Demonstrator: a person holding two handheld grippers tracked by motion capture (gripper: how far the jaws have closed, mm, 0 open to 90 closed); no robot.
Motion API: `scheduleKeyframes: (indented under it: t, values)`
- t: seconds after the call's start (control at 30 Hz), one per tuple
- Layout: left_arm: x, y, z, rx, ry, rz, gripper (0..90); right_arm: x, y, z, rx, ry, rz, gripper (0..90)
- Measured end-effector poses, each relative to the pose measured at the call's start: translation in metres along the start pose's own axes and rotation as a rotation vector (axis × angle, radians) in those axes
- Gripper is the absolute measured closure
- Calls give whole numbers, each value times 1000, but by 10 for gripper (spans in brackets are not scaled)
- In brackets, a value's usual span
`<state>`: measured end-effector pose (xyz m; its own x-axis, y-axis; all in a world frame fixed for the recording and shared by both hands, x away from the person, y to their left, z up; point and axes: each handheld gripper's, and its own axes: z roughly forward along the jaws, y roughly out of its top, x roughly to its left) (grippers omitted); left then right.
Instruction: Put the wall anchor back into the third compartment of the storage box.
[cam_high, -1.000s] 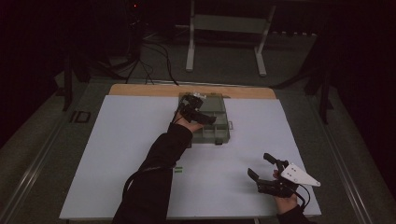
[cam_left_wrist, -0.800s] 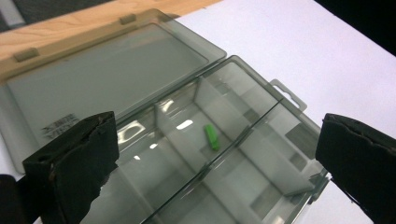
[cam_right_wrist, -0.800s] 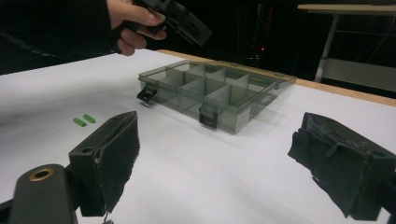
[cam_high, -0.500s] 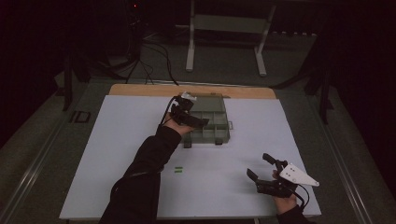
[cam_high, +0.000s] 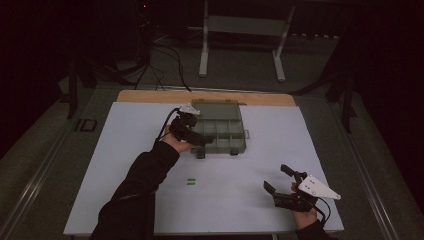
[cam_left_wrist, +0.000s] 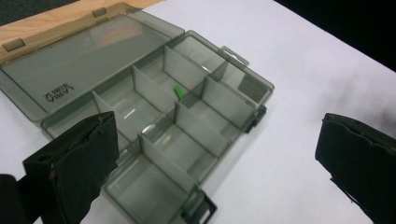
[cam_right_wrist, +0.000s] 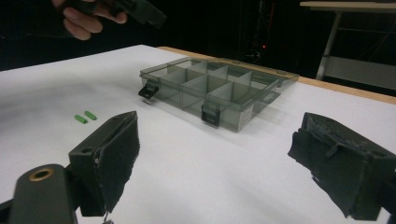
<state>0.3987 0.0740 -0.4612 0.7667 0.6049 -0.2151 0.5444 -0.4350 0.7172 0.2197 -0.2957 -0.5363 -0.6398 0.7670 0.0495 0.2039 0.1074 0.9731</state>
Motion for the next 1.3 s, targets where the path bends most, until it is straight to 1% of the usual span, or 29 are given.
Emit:
scheduleKeyframes:
  t: [0.13,0.2,0.23,0.37,0.5,0.6,0.77,0.9,0.93,1.0,1.1,1.23,1.27,1.3]
  values:
    - [-3,-7,-9,12,-13,26,0,1,0,0,1,-1,-3,131]
    - [-3,-9,-11,7,-13,30,0,1,0,0,0,0,-6,131]
    - [-4,-12,-16,6,-23,33,0,1,0,0,-1,0,-6,131]
    - [-8,-19,-24,1,-34,49,0,1,1,0,0,0,-8,131]
    - [-13,-26,-32,-10,-56,66,0,1,1,0,0,-1,-8,131]
    - [-17,-31,-39,-8,-65,75,0,1,1,0,1,-2,-9,131]
    - [-24,-40,-48,-17,-74,102,0,2,1,1,2,-3,-10,131]
    - [-28,-50,-51,-18,-88,115,3,2,1,1,1,-7,-17,131]
    - [-28,-52,-52,-14,-84,120,3,2,2,1,1,-8,-19,131]
    - [-30,-57,-54,-17,-94,121,5,3,2,0,1,-7,-20,131]
    - [-31,-64,-55,-17,-95,127,16,3,2,1,2,-6,-19,131]
    - [-32,-70,-56,-23,-105,128,51,3,2,1,4,-6,-21,131]
    - [-32,-73,-56,-25,-122,135,51,3,1,1,5,-6,-21,131]
    - [-33,-75,-55,-24,-127,145,87,4,1,1,6,-5,-20,131]
